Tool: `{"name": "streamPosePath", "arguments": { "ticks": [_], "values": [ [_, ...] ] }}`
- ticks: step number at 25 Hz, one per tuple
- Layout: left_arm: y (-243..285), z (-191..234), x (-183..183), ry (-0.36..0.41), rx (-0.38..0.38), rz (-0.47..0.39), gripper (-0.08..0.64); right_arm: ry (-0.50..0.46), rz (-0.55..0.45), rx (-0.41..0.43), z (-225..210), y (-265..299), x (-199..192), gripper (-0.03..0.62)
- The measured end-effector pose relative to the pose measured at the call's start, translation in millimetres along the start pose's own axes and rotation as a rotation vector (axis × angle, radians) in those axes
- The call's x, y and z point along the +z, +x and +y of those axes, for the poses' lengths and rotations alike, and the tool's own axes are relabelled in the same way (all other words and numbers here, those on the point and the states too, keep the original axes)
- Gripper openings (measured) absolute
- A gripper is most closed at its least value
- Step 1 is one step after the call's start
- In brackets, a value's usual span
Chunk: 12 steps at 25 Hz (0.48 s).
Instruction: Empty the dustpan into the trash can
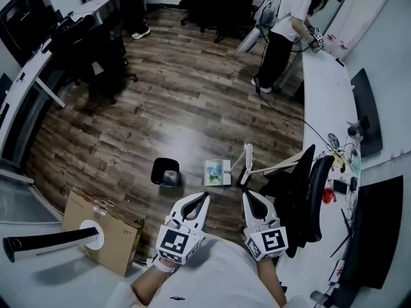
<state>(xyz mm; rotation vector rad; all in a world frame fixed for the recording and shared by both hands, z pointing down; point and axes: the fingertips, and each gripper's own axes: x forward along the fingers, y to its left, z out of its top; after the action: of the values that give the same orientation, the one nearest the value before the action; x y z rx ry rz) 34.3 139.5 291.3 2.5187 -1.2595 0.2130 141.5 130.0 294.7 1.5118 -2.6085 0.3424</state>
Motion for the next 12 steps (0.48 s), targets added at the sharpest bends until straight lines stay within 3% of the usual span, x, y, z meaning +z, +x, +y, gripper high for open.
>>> {"name": "streamPosePath", "arguments": {
  "ticks": [6, 12],
  "values": [
    [15, 71, 20, 0.006, -0.009, -0.017, 0.006, 0.002, -0.038, 0.055, 19, 66, 18, 0.011],
    [35, 103, 17, -0.009, -0.034, 0.018, 0.006, -0.002, -0.011, 0.003, 11, 99, 8, 0.011]
  ]
}}
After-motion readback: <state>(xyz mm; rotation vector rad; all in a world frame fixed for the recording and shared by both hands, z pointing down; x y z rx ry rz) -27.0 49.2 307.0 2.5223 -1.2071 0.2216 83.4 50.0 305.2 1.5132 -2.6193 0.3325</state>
